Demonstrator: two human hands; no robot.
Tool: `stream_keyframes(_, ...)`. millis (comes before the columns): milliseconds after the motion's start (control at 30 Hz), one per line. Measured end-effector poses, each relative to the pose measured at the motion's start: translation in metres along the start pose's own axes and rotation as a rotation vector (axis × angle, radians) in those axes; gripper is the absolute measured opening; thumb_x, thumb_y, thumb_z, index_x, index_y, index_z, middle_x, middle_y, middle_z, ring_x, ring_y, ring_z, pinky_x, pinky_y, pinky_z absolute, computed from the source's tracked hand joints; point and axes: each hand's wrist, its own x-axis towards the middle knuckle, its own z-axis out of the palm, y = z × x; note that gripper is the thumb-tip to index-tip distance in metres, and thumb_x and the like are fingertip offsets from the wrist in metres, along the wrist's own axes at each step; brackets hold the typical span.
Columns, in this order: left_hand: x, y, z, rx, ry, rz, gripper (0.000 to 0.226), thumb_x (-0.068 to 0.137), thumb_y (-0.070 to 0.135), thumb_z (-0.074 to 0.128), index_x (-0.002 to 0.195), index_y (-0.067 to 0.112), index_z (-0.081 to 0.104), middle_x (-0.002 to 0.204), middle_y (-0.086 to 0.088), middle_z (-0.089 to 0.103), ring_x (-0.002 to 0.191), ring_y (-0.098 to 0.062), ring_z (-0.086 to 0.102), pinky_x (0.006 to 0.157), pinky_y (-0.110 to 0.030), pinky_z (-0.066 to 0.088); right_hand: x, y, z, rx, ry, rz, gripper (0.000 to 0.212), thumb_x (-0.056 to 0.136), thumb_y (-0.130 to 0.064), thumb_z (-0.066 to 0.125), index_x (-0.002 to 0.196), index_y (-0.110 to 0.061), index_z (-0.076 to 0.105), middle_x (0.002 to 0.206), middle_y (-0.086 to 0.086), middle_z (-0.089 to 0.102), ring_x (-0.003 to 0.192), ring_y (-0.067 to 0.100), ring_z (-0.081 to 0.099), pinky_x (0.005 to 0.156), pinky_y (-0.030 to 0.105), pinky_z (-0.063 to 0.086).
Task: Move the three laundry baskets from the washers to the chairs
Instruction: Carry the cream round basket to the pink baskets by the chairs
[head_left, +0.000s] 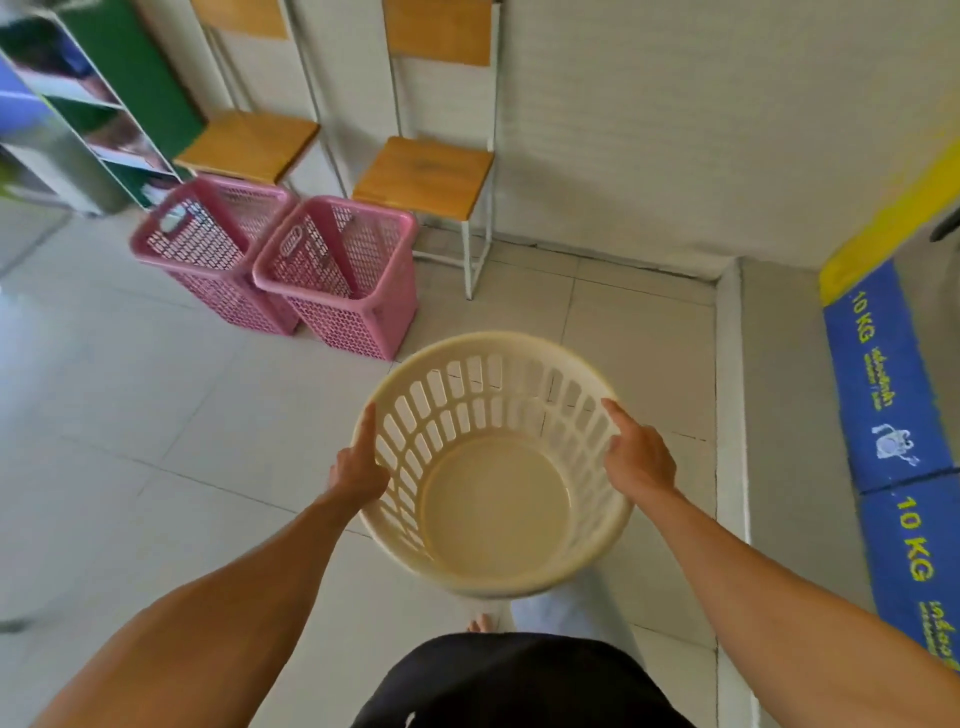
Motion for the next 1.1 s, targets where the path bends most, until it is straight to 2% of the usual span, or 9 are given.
stream_keyframes(133,0.031,-0.010,-0.014,-0.037,0.022,-0.091,0.098,0.095,0.006,0.053,0.153,0.046,-0.014,0.129,-0.021,0.056,0.098,-0.034,0.066,0.078,-0.048,0.061,0.041,-0.042,0.007,-0.022,-0.007,-0.054,0.057,0.105,-0.020,0.035,0.153,-0.051,0.031,0.112,0.010,0.055,0.093,0.029,0.061,0.086,0.040,0.052)
stream_keyframes(400,0.132,0.024,-0.038,-0.058,0.009,-0.179,0.099,0.094,0.007,0.054,0.152,0.048,-0.015,0.128,-0.020,0.056,0.098,-0.034,0.065,0.077,-0.048,0.061,0.155,-0.091,0.000,-0.048,-0.061,-0.066,0.057,0.105,-0.020,0.035,0.153,-0.051,0.031,0.112,0.008,0.054,0.092,0.027,0.060,0.084,0.039,0.051)
stream_keyframes(567,0.189,0.050,-0.052,-0.119,0.034,-0.179,0.103,0.090,0.005,0.055,0.149,0.055,-0.013,0.115,-0.017,0.061,0.087,-0.031,0.067,0.070,-0.048,0.062,0.223,-0.116,-0.013,-0.068,-0.080,-0.067,0.055,0.106,-0.025,0.032,0.152,-0.053,0.029,0.109,0.007,0.053,0.087,0.024,0.058,0.083,0.038,0.049)
stream_keyframes(667,0.215,0.056,-0.059,-0.160,0.004,-0.200,0.105,0.089,0.006,0.055,0.146,0.061,-0.014,0.118,-0.015,0.060,0.092,-0.032,0.066,0.072,-0.047,0.062,0.253,-0.131,-0.021,-0.077,-0.093,-0.068,0.055,0.106,-0.026,0.030,0.152,-0.056,0.027,0.108,0.005,0.051,0.086,0.023,0.057,0.083,0.037,0.047)
stream_keyframes(767,0.234,0.068,-0.067,-0.195,-0.029,-0.229,0.101,0.089,0.005,0.053,0.150,0.056,-0.009,0.120,-0.014,0.058,0.097,-0.033,0.064,0.076,-0.046,0.061,0.284,-0.144,-0.025,-0.095,-0.112,-0.069,0.055,0.106,-0.026,0.030,0.152,-0.057,0.026,0.107,0.004,0.050,0.083,0.022,0.055,0.080,0.035,0.043)
stream_keyframes(900,0.272,0.076,-0.076,-0.251,-0.069,-0.246,0.103,0.085,0.004,0.056,0.151,0.054,-0.006,0.121,-0.013,0.057,0.102,-0.033,0.061,0.080,-0.046,0.059,0.324,-0.163,-0.023,-0.125,-0.168,-0.073,0.055,0.106,-0.026,0.028,0.152,-0.056,0.025,0.109,0.005,0.050,0.085,0.023,0.055,0.083,0.037,0.046)
stream_keyframes(1100,0.345,0.080,-0.093,-0.208,-0.138,-0.219,0.105,0.082,0.003,0.056,0.154,0.049,-0.005,0.128,-0.014,0.057,0.104,-0.031,0.058,0.085,-0.044,0.055,0.377,-0.190,-0.014,-0.187,-0.254,-0.016,0.057,0.105,-0.026,0.032,0.153,-0.054,0.021,0.110,0.006,0.051,0.088,0.024,0.059,0.087,0.045,0.054)
